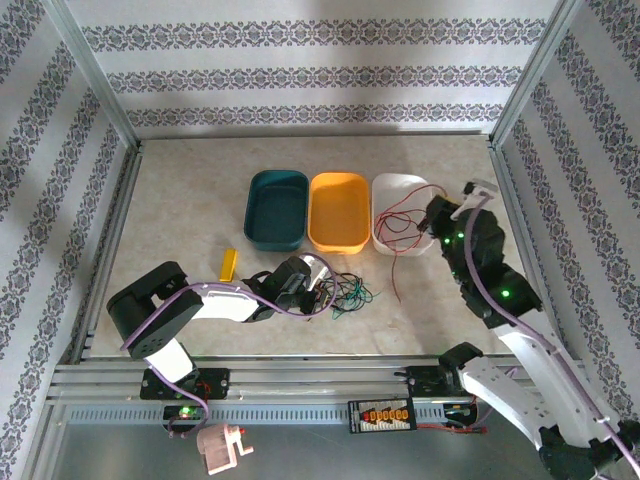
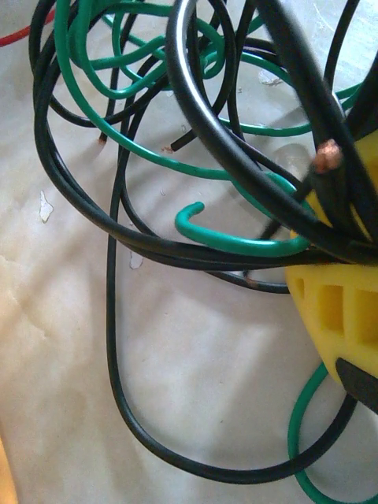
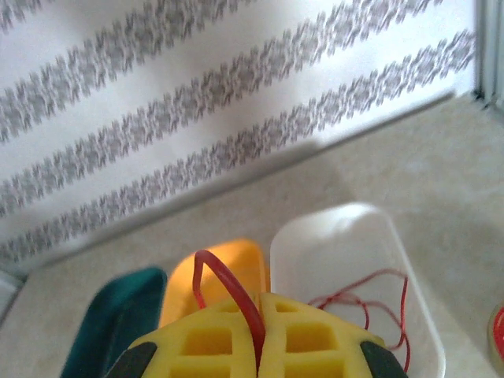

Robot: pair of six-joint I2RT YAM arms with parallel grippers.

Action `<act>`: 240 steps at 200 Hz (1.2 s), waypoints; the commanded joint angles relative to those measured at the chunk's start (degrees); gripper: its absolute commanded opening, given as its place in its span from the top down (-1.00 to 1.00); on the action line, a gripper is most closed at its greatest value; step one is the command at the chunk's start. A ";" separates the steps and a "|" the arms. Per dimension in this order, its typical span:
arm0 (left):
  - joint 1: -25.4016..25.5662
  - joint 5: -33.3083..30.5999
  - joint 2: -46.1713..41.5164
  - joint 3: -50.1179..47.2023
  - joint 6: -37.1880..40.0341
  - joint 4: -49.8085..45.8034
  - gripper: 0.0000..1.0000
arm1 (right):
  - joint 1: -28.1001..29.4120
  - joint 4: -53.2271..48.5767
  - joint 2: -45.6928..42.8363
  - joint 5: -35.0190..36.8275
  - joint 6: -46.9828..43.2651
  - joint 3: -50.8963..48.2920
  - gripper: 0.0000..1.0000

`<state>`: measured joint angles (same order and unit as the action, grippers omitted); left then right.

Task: Untangle the cables

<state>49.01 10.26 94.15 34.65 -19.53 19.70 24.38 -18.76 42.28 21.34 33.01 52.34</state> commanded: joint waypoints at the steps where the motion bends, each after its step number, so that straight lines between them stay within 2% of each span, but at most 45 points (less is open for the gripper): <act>1: -0.68 -3.76 2.45 -1.57 -0.16 -7.03 1.00 | -3.04 1.11 -2.08 -1.45 -2.08 4.01 1.00; 46: -0.67 -4.28 2.75 -1.37 0.12 -7.55 1.00 | -7.64 1.66 0.81 -5.87 -4.18 10.01 1.00; 101: -0.67 -4.33 2.80 -0.55 -0.02 -7.74 1.00 | -11.37 5.35 10.97 -11.12 -5.24 14.64 1.00; 129: -0.67 -4.55 2.50 -0.38 0.11 -8.18 1.00 | -12.33 6.89 15.41 -11.24 -6.15 16.78 1.00; 163: -0.59 -4.68 2.36 -0.42 0.02 -8.11 1.00 | -12.85 7.47 19.87 -8.46 -8.37 16.43 1.00; 204: -0.59 -4.81 2.36 -0.20 0.19 -8.45 1.00 | -13.20 6.75 26.05 -5.07 -6.66 15.35 1.00; 240: -0.37 -4.95 2.10 -0.28 -0.25 -8.37 1.00 | -11.51 3.43 29.82 5.04 -1.72 12.27 1.00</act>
<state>49.01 9.80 94.26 35.18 -19.53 18.94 11.79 -13.04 70.85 17.45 27.75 66.87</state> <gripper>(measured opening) 0.066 0.042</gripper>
